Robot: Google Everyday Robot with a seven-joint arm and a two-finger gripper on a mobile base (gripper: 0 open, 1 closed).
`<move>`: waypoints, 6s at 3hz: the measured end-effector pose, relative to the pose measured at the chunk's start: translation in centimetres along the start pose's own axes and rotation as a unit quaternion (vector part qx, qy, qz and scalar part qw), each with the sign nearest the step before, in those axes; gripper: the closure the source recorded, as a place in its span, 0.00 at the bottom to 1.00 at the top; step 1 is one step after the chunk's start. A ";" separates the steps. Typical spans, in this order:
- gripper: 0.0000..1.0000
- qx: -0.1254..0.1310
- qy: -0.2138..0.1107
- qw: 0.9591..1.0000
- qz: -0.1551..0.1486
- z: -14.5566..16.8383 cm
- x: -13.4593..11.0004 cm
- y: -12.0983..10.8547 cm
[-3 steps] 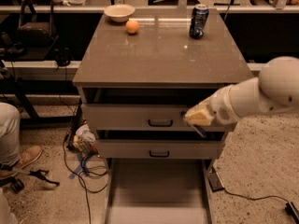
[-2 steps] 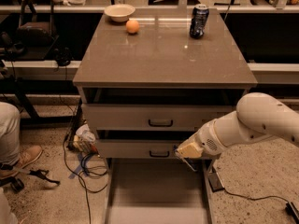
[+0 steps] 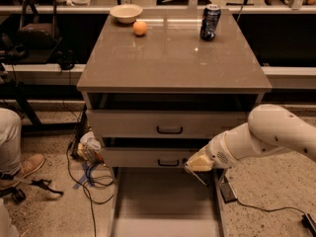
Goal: Place rxbar blueberry into bottom drawer
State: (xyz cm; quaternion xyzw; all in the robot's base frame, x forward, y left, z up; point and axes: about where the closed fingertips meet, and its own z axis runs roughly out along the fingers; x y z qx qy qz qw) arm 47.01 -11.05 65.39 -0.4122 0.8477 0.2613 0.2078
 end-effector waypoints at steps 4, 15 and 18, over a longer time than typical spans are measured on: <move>1.00 -0.077 -0.112 0.983 0.127 28.1 8.8 1.1; 0.05 -0.153 -0.247 0.939 0.184 45.9 4.1 -8.0; 0.00 -0.107 -0.277 0.932 0.209 41.7 6.8 -11.5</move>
Offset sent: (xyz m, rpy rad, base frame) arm -0.0344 0.1072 -0.2823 0.2246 0.1768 -0.1308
